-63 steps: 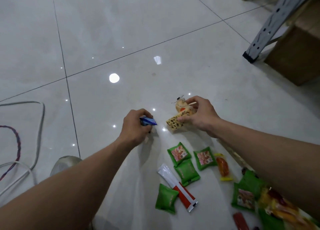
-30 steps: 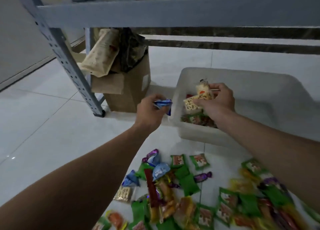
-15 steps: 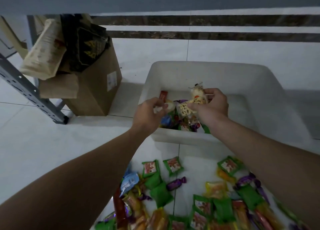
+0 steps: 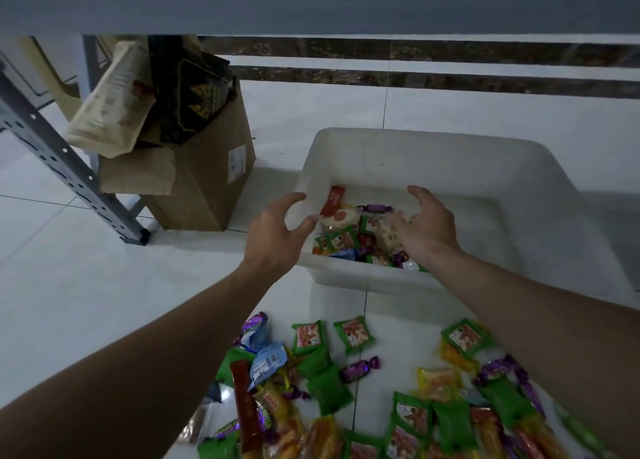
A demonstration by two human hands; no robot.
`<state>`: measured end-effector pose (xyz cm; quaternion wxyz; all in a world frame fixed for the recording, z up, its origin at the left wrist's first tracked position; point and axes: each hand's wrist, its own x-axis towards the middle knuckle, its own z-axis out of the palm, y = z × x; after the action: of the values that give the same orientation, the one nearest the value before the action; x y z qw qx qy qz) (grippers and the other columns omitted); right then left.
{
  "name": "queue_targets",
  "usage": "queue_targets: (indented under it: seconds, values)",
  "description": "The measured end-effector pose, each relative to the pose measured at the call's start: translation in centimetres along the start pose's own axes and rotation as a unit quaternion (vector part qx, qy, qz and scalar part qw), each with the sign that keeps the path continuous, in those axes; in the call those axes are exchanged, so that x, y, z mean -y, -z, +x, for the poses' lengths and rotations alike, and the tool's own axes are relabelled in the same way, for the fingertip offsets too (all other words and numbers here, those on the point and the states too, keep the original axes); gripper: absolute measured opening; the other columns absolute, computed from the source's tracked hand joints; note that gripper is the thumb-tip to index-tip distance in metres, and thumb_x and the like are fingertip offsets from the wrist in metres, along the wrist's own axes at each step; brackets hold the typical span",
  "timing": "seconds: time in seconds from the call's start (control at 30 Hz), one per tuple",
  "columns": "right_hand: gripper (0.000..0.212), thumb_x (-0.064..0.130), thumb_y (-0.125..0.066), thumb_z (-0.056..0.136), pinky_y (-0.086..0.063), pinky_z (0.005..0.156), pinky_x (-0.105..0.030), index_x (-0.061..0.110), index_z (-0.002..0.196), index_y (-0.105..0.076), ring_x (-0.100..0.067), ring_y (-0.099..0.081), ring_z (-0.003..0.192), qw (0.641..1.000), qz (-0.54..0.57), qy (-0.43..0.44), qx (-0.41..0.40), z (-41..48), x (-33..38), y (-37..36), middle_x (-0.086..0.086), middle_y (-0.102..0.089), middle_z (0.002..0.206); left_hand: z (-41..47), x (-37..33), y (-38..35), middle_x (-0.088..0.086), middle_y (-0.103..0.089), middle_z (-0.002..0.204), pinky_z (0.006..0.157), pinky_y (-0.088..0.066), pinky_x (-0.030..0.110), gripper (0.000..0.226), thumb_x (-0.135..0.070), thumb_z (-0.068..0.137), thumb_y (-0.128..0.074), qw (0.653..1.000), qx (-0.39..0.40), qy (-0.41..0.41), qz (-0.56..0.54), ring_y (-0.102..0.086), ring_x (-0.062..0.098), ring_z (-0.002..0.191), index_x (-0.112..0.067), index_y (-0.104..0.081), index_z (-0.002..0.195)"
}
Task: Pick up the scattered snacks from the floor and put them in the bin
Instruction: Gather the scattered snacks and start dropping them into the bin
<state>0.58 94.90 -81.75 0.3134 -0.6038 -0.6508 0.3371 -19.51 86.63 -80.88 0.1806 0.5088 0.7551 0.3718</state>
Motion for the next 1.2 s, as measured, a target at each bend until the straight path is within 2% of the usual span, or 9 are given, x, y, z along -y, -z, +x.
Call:
queue_targets:
  seconds: [0.1, 0.23, 0.3, 0.37, 0.43, 0.6, 0.8, 1.03, 1.2]
  values:
    - [0.058, 0.026, -0.064, 0.091, -0.030, 0.100, -0.019, 0.020, 0.144, -0.041, -0.017, -0.044, 0.130, 0.999, -0.006, 0.019, 0.027, -0.8, 0.7, -0.4, -0.003, -0.043, 0.146, -0.6, 0.4, 1.1, -0.001, -0.052, 0.139, 0.089, -0.041, 0.028, 0.049, -0.039, 0.090, -0.061, 1.000, -0.007, 0.011, -0.008, -0.051, 0.022, 0.122, -0.028, -0.049, 0.136]
    - [0.058, 0.036, -0.065, 0.089, -0.034, 0.111, -0.035, 0.025, 0.142, -0.043, -0.017, -0.043, 0.130, 0.998, -0.010, 0.051, 0.047, -2.1, 2.7, -1.6, 0.001, -0.046, 0.144, -1.6, 1.5, 2.9, -0.002, -0.048, 0.143, 0.101, -0.039, 0.032, 0.053, -0.041, 0.090, -0.061, 0.999, -0.027, 0.026, -0.024, -0.046, 0.020, 0.130, -0.028, -0.046, 0.139]
    - [0.057, 0.036, -0.066, 0.088, -0.037, 0.103, -0.026, 0.026, 0.140, -0.045, -0.009, -0.046, 0.121, 0.996, 0.003, 0.067, 0.063, -2.8, 4.0, -2.4, 0.007, -0.050, 0.136, -2.1, 2.4, 4.0, -0.003, -0.049, 0.142, 0.104, -0.037, 0.030, 0.053, -0.040, 0.089, -0.062, 0.998, -0.040, 0.026, -0.033, -0.044, 0.016, 0.131, -0.027, -0.048, 0.138]
    - [0.052, 0.031, -0.067, 0.089, -0.033, 0.086, -0.012, 0.025, 0.137, -0.049, -0.002, -0.045, 0.108, 0.993, 0.009, 0.083, 0.078, -3.6, 5.3, -3.3, 0.014, -0.050, 0.117, -2.8, 3.4, 5.3, -0.005, -0.050, 0.141, 0.107, -0.038, 0.034, 0.053, -0.041, 0.089, -0.062, 0.997, -0.051, 0.035, -0.049, -0.045, 0.015, 0.130, -0.029, -0.048, 0.138]
    - [0.049, 0.030, -0.068, 0.088, -0.034, 0.075, -0.008, 0.023, 0.134, -0.052, -0.003, -0.050, 0.107, 0.991, 0.020, 0.094, 0.091, -4.5, 6.6, -4.5, 0.017, -0.050, 0.111, -3.7, 4.4, 6.8, -0.007, -0.051, 0.140, 0.108, -0.039, 0.038, 0.052, -0.043, 0.089, -0.061, 0.994, -0.071, 0.052, -0.070, -0.046, 0.013, 0.129, -0.030, -0.048, 0.138]
    - [0.065, 0.043, -0.071, 0.082, -0.044, 0.103, -0.037, 0.025, 0.139, -0.047, -0.014, -0.049, 0.125, 0.983, 0.048, 0.095, 0.146, -7.6, 9.6, -8.7, 0.002, -0.052, 0.138, -6.8, 6.9, 10.8, -0.009, -0.049, 0.141, 0.094, -0.035, 0.027, 0.047, -0.047, 0.090, -0.057, 0.970, -0.152, 0.126, -0.141, -0.044, 0.010, 0.127, -0.038, -0.048, 0.135]
    - [0.065, 0.047, -0.070, 0.081, -0.044, 0.104, -0.035, 0.028, 0.139, -0.047, -0.006, -0.049, 0.124, 0.959, 0.053, 0.167, 0.223, -13.5, 11.9, -14.4, 0.007, -0.052, 0.137, -12.2, 12.0, 14.8, -0.014, -0.047, 0.142, 0.105, -0.039, 0.038, 0.045, -0.050, 0.090, -0.057, 0.952, -0.196, 0.187, -0.140, -0.043, 0.009, 0.130, -0.043, -0.049, 0.133]
    - [0.065, 0.048, -0.068, 0.082, -0.043, 0.105, -0.035, 0.032, 0.140, -0.043, -0.001, -0.046, 0.124, 0.917, 0.029, 0.208, 0.340, -20.4, 10.9, -19.6, 0.013, -0.048, 0.140, -18.8, 17.3, 16.4, -0.014, -0.050, 0.139, 0.104, -0.041, 0.038, 0.043, -0.047, 0.088, -0.060, 0.921, -0.229, 0.264, -0.169, -0.045, 0.008, 0.129, -0.042, -0.052, 0.130]
    - [0.066, 0.046, -0.068, 0.083, -0.042, 0.105, -0.034, 0.032, 0.142, -0.041, -0.003, -0.045, 0.123, 0.889, -0.012, 0.218, 0.403, -23.4, 9.1, -22.0, 0.009, -0.047, 0.140, -22.9, 20.0, 15.7, -0.014, -0.049, 0.141, 0.106, -0.039, 0.035, 0.046, -0.045, 0.089, -0.060, 0.914, -0.229, 0.299, -0.150, -0.044, 0.007, 0.130, -0.041, -0.049, 0.133]
